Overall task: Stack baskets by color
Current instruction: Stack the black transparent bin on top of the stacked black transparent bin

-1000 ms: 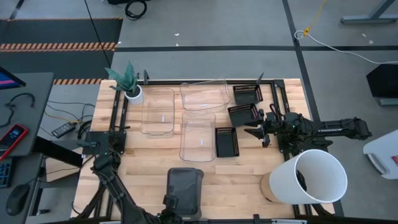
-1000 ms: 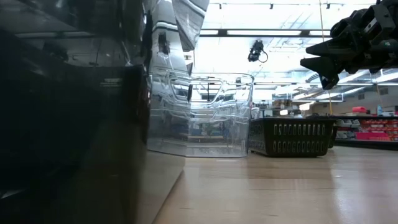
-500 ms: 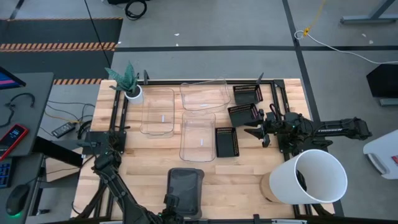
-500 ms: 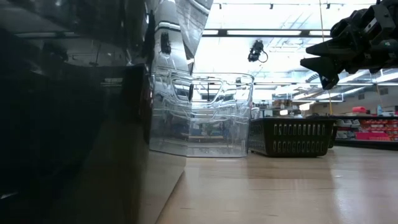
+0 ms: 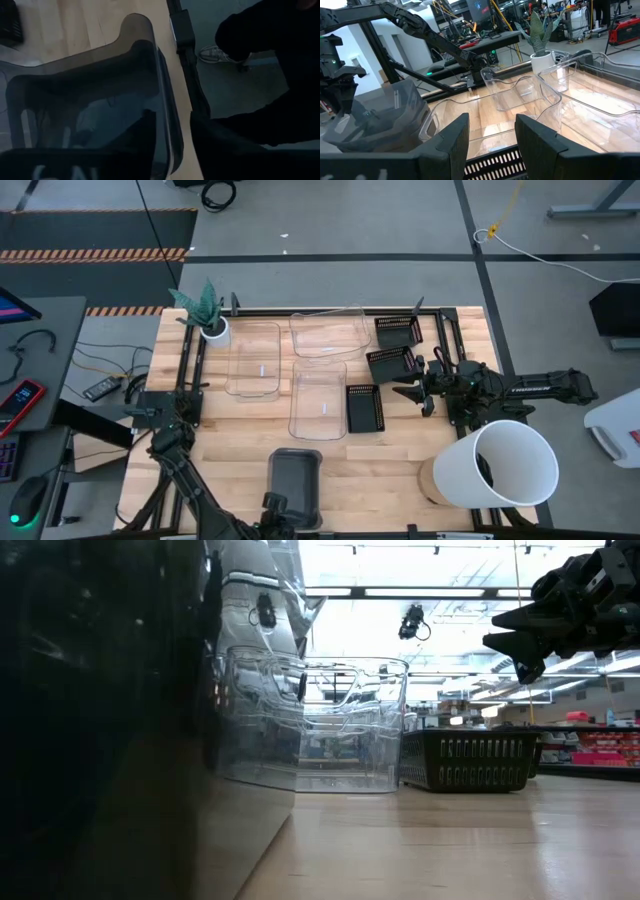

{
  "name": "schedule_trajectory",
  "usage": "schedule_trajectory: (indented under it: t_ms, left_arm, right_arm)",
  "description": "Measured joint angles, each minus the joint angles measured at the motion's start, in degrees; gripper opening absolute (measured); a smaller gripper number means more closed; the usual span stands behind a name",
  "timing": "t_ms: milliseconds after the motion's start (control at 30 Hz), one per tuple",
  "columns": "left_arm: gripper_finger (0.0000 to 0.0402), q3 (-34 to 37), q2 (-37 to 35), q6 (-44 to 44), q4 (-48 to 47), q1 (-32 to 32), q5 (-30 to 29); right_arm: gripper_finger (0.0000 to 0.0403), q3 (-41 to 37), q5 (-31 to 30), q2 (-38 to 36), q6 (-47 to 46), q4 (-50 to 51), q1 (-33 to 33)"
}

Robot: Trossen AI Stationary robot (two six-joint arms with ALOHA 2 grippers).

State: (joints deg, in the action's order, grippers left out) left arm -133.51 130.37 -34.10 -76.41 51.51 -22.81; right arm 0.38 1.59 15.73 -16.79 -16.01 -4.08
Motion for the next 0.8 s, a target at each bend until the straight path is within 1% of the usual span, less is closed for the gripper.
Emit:
schedule_trajectory:
  t_ms: [133,233,433,633,800]
  left_arm:
    - [0.0158,0.0,0.0,-0.12,0.97,-0.02,-0.02]
    - [0.0165,0.0,0.0,-0.16,2.07,-0.17,-0.1]
    - [0.0167,0.0,0.0,-0.21,6.67,-1.78,-1.18]
    - [0.0167,0.0,0.0,-0.21,7.15,-3.53,-1.18]
    - [0.0169,0.0,0.0,-0.16,9.95,-4.69,-1.06]
  right_arm:
    - [0.0165,-0.02,-0.01,0.02,0.0,-0.02,-0.01]
    - [0.0165,0.0,0.01,0.01,0.02,0.0,-0.01]
    - [0.0165,-0.02,-0.01,0.01,0.01,0.0,-0.01]
    - [0.0165,0.0,0.0,0.01,0.0,0.0,-0.01]
    - [0.0165,-0.02,0.02,0.02,0.02,0.0,-0.02]
